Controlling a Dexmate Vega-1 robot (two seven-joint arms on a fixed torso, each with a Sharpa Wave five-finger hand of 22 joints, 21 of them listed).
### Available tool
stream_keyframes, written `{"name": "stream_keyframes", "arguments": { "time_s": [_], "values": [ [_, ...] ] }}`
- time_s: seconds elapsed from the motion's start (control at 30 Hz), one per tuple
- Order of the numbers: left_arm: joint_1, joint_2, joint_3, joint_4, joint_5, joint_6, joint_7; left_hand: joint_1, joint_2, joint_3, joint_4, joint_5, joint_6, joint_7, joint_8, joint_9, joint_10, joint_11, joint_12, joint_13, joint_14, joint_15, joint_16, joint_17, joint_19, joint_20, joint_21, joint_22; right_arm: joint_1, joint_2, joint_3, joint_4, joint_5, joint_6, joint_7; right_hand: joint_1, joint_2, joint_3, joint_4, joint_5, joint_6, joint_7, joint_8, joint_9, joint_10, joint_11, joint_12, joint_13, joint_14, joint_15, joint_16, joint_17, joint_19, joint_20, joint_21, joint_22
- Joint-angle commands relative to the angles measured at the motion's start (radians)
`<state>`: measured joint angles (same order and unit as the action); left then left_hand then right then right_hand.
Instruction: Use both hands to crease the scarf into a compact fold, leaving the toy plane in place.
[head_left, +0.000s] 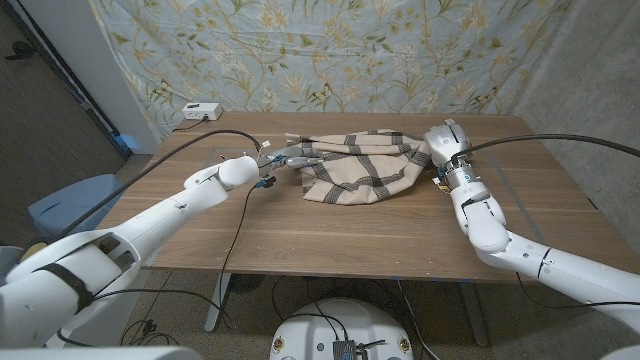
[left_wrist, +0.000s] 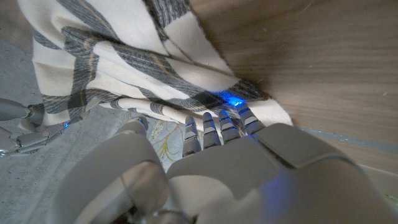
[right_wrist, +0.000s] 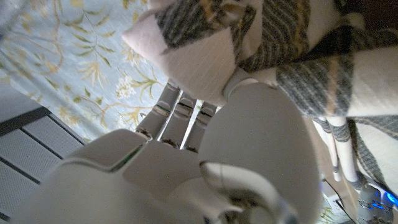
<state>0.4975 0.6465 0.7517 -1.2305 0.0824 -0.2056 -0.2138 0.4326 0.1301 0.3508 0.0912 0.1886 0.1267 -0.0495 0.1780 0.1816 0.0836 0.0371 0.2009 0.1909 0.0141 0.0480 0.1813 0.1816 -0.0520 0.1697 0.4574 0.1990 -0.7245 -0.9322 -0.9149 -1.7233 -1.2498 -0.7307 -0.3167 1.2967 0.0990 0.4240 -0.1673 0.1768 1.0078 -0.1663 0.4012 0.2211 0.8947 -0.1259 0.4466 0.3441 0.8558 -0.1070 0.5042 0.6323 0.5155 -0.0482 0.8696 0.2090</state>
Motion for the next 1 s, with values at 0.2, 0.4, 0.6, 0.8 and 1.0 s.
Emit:
{"name": "stream_keyframes", "arguments": {
  "time_s": [0.2,0.4,0.6,0.8,1.0],
  "values": [
    [0.013,0.004,-0.008,0.004,-0.016,-0.007,0.001,-0.022,-0.006,-0.007,0.006,-0.004,0.005,0.006,0.008,0.0,0.005,-0.001,0.005,0.002,-0.002,-0.001,0.007,0.0,0.002,0.003,-0.004,0.004,0.125,0.017,0.026,0.076,-0.3,0.342,-0.024,0.016,0.006,-0.017,0.005,0.003,0.018,-0.008,0.003,0.004,0.007,-0.013,-0.01,-0.004,0.003,-0.135,-0.014,-0.012,-0.013,-0.122,0.016,-0.003],
    [0.017,0.005,-0.012,0.006,-0.023,-0.004,0.002,-0.027,-0.008,-0.009,0.008,-0.003,0.005,0.006,0.008,0.0,0.005,-0.002,0.005,0.002,-0.002,-0.001,0.007,0.0,0.002,0.003,-0.005,0.004,0.185,0.06,0.014,0.13,-0.339,0.424,-0.085,0.018,0.007,-0.028,0.007,0.006,0.023,-0.008,0.003,0.005,0.013,-0.016,-0.011,-0.004,0.007,-0.135,-0.019,-0.019,-0.016,-0.129,0.025,-0.006],
    [0.019,0.005,-0.014,0.013,-0.033,-0.004,-0.001,-0.034,-0.01,-0.013,0.01,-0.003,0.005,0.007,0.007,-0.001,0.004,-0.001,0.005,0.002,-0.002,-0.001,0.007,0.0,0.001,0.003,-0.005,0.004,0.254,0.104,-0.021,0.193,-0.376,0.488,-0.146,0.023,0.007,-0.041,0.009,0.009,0.028,-0.011,0.002,0.006,0.016,-0.018,-0.015,-0.005,0.008,-0.135,-0.029,-0.029,-0.021,-0.138,0.035,-0.009],
    [0.018,0.004,-0.015,0.021,-0.039,-0.001,-0.004,-0.04,-0.012,-0.016,0.012,-0.002,0.006,0.007,0.008,-0.001,0.005,-0.002,0.005,0.002,-0.002,-0.002,0.007,0.0,0.0,0.003,-0.006,0.004,0.326,0.158,-0.07,0.281,-0.403,0.52,-0.226,0.037,0.017,-0.066,0.013,0.016,0.038,-0.016,0.0,0.008,0.022,-0.032,-0.018,0.009,-0.047,-0.135,-0.086,-0.069,-0.046,-0.144,0.053,-0.015],
    [0.016,0.002,-0.016,0.03,-0.05,0.012,-0.011,-0.046,-0.011,-0.018,0.015,-0.001,0.004,0.011,0.007,-0.001,0.004,0.002,0.005,0.002,-0.004,0.002,0.007,0.0,0.0,0.008,-0.007,0.004,0.403,0.211,-0.132,0.353,-0.424,0.554,-0.278,0.04,0.023,-0.079,0.017,0.019,0.042,-0.018,-0.002,0.008,0.028,-0.034,-0.019,0.014,-0.062,-0.135,-0.107,-0.087,-0.062,-0.144,0.058,-0.019]
  ]
}}
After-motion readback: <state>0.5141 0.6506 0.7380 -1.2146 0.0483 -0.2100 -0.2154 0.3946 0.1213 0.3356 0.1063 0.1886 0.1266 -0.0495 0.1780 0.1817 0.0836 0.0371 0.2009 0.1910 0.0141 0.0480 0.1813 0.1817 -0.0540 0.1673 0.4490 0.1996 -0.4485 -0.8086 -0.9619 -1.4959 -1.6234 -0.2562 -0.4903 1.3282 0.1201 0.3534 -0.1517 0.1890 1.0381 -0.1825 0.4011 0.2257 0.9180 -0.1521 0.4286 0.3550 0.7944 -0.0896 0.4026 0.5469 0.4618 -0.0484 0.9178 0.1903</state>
